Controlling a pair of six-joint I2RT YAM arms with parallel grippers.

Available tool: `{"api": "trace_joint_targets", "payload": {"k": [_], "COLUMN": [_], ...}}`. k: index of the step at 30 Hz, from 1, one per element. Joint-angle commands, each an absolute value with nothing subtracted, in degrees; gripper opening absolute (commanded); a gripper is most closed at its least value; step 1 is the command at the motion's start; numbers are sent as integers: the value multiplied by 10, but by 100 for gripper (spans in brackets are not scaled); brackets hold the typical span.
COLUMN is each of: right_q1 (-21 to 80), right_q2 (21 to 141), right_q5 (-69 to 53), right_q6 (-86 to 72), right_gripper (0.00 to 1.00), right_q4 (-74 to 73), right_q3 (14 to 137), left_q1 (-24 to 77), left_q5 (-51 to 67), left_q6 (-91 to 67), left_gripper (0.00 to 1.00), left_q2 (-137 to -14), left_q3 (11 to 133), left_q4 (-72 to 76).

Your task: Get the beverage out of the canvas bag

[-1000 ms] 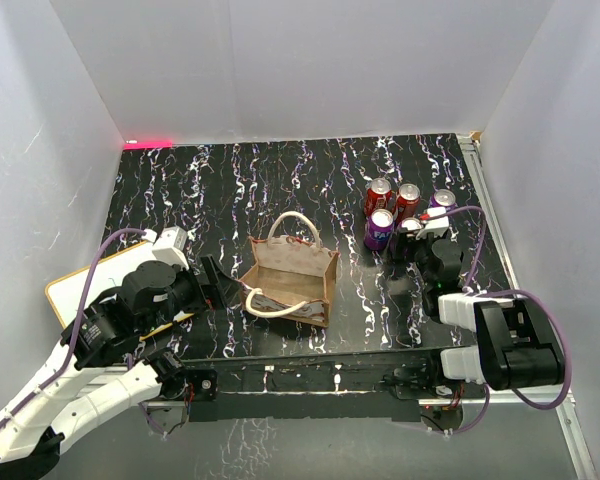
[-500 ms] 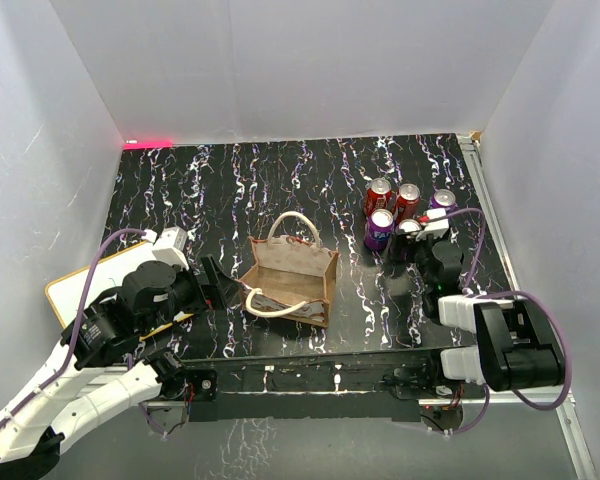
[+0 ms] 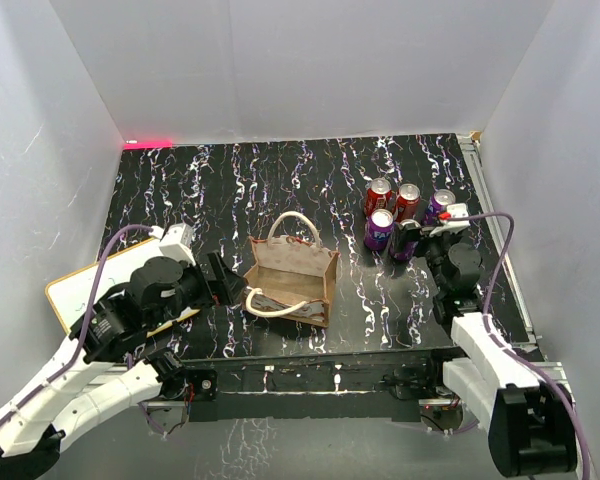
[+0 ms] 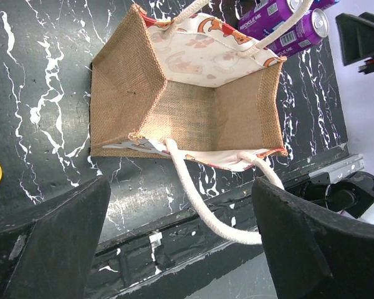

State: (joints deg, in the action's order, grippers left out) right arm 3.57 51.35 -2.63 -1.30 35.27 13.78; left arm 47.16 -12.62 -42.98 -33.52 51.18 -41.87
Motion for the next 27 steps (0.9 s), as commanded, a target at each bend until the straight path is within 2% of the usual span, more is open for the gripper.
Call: {"api": "trace_joint_targets", "payload": {"k": [1, 3, 7, 12, 16, 21, 27], "right_q1": [46, 80, 178, 237, 237, 237, 237], "right_q2": [460, 443, 410, 450, 484, 474, 449], "right_q5": [-161, -188, -165, -135, -143, -46, 44], "right_q6": [-64, -70, -134, -199, -150, -100, -63], "right_gripper": [98, 98, 98, 98, 98, 98, 98], "right_q4": [154, 85, -4, -143, -269, -353, -402], "right_q3": [246, 276, 317, 450, 628, 828, 959], "left_q1": [474, 474, 475, 474, 474, 475, 474], "left_q5": [-124, -122, -133, -176, -220, -256, -280], "left_q6": [-427, -427, -422, -386, -321, -207, -159], "left_gripper": [94, 94, 95, 96, 97, 97, 97], "left_q2": [-355, -369, -405, -458, -504, -525, -491], "left_q3": [490, 481, 471, 496, 606, 793, 893], "left_q4": [-372, -340, -292, -251, -248, -249, -261]}}
